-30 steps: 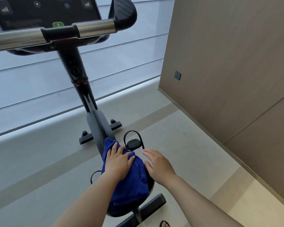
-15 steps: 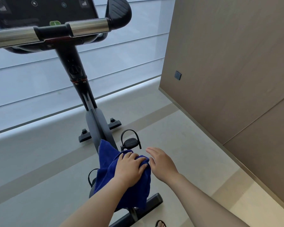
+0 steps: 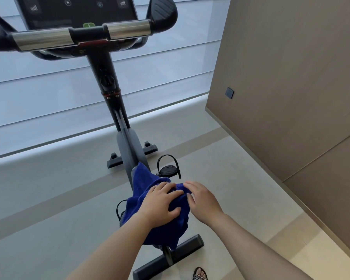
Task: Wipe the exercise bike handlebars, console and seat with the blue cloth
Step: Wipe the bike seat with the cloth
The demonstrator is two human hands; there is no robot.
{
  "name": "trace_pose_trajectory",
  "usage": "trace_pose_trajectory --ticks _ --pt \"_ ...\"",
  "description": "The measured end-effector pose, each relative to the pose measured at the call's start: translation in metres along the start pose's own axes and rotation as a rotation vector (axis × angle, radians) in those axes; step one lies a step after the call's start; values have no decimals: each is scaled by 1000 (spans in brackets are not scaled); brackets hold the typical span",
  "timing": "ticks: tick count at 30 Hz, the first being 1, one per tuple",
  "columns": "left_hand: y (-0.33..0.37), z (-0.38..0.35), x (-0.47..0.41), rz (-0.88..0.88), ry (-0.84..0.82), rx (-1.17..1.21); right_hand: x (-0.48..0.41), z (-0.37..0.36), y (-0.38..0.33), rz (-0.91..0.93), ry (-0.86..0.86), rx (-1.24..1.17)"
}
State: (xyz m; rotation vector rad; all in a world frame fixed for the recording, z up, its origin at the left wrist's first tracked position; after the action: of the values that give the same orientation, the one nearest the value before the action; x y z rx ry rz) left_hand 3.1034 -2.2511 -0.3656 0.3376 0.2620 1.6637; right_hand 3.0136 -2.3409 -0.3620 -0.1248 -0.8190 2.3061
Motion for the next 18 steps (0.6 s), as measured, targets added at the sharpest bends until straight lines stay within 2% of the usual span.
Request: trace_pose_trajectory --ticks 4,8,11,15,18 --pt "-6 4 27 -11 75 -2 13 -9 -18 41 6 -30" --pt "-23 4 57 8 68 4 27 -27 -34 48 -5 -2" --pt "-35 7 78 28 69 16 29 -36 -43 18 10 80" --pt "-47 9 98 117 98 69 21 -51 -50 -98 -116 222" --pt "-53 7 105 148 91 151 15 -51 -56 -135 -108 279"
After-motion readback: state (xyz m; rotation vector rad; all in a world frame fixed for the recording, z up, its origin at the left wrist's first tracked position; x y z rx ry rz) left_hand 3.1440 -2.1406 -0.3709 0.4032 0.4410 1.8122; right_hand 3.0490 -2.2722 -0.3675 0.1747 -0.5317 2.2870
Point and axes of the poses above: each hand's wrist, its own x-axis away from the middle knuckle, its own z-axis out of the back of the hand, y = z × x, the point moved 7 cm from there along -x, towards the middle knuckle, and after that the axes turned 8 degrees about -z, right-handed, at the moved point
